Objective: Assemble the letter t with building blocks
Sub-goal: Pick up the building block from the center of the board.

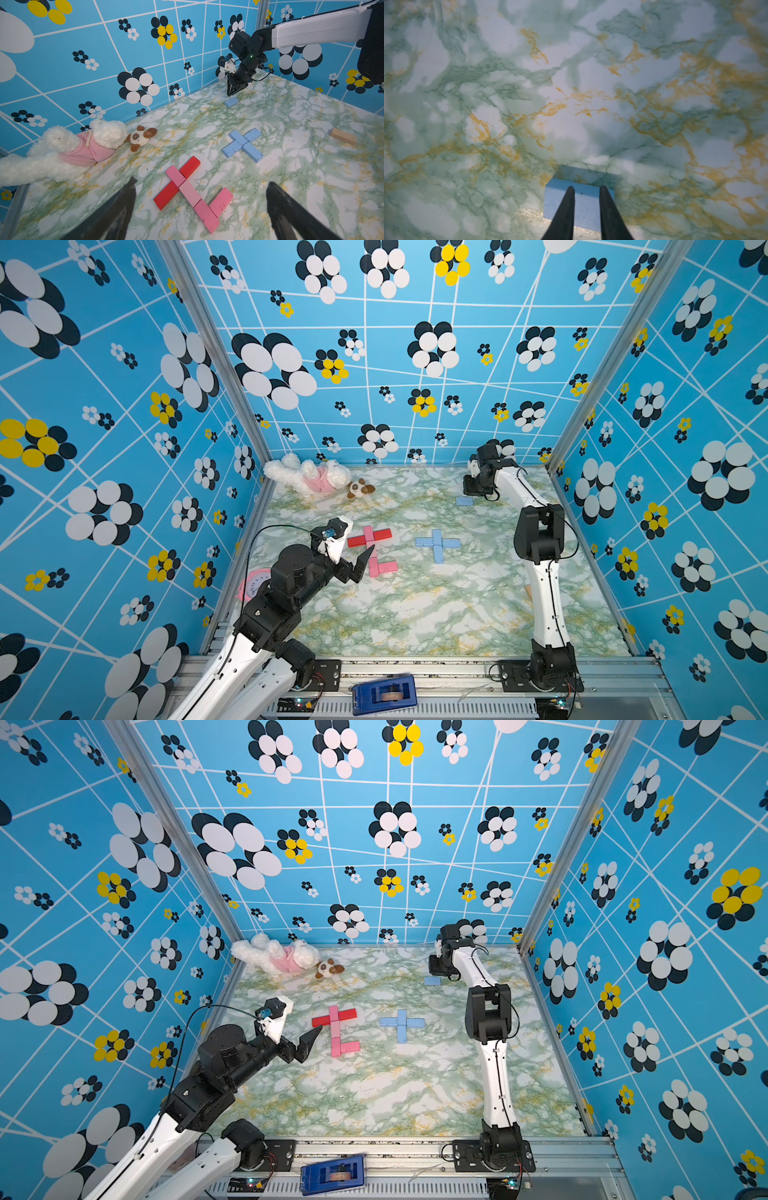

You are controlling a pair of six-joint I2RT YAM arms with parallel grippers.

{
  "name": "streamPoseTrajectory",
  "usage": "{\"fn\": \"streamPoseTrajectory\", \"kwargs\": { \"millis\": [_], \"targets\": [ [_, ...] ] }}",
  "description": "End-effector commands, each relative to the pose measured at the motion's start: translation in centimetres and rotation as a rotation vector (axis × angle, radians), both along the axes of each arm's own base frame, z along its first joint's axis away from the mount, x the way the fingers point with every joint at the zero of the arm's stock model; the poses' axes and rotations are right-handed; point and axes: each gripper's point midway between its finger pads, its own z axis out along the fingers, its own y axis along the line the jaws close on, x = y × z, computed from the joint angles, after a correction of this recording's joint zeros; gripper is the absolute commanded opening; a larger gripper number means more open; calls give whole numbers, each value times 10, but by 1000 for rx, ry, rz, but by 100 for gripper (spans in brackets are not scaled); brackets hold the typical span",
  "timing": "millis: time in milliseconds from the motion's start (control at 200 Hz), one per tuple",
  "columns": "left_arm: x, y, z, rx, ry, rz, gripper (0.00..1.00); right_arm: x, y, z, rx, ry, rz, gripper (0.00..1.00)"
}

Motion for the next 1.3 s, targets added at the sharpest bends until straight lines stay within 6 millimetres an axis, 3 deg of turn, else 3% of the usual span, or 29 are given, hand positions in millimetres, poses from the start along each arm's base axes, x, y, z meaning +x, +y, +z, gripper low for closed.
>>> {"fn": "streamPoseTrajectory", "kwargs": {
  "millis": [0,940,1295],
  "targets": [
    [-1,-5,1,0,-21,-29,99,-4,0,-4,19,30,-4,23],
    [-1,-5,1,3,-21,-25,99,-15,2,-24,34,107,-8,22],
    [-1,-5,1,3,-19,-25,99,-25,8,-20,64,135,16,19]
  ]
}}
